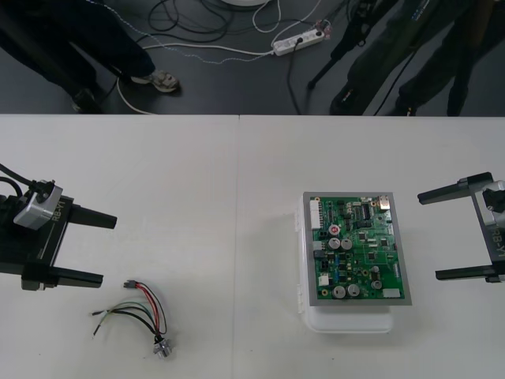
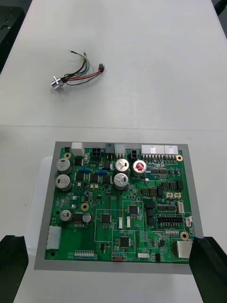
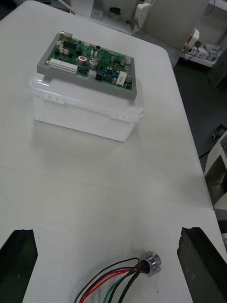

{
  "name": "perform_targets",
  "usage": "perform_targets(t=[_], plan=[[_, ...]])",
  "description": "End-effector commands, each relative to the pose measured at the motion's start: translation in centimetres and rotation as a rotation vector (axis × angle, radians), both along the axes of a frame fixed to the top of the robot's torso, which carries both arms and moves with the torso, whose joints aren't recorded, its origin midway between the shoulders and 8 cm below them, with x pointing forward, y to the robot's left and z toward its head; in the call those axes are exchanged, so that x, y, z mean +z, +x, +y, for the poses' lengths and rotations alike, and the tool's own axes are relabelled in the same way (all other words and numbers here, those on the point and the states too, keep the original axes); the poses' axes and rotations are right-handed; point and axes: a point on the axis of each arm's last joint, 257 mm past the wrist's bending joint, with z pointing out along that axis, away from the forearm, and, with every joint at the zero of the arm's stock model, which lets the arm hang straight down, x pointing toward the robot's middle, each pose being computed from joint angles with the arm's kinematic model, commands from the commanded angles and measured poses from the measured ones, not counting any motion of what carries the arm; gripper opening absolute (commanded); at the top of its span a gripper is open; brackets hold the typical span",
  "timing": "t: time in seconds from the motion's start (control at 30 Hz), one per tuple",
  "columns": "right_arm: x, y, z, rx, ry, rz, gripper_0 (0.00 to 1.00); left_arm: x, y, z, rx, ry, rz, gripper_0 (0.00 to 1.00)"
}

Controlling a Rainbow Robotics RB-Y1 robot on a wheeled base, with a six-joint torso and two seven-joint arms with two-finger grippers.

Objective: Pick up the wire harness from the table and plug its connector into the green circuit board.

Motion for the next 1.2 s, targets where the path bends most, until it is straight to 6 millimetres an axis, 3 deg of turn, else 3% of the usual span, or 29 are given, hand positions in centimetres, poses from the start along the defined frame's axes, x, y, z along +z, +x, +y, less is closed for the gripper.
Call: perform_targets(t=[0.03,0.87,0.9,0.93,1.2], plan=[[0.6,-0.1,-0.6,-0.027,-0.018,0.0,1.0,0.0,-1.6,0.0,-0.026,-0.001,0.029,0.87],[0.6,-0.1,-0.6,-0.027,-0.018,0.0,1.0,0.0,-1.6,0.0,-0.026,-0.001,0.029,0.87],[-1.6,-1.2,0.1,-0.033,0.016,0.072,1.0,0.0,-1.6,0.0,-0.026,-0.001,0.029,0.88],[-1.9,-1.3,0.1,-0.034,0.019,0.078,1.0,0.0,-1.6,0.0,-0.026,-0.001,0.029,0.88],[-1.7,-1.1,0.1,-0.035,0.02,0.07,1.0,0.0,-1.6,0.0,-0.026,-0.001,0.029,0.87]])
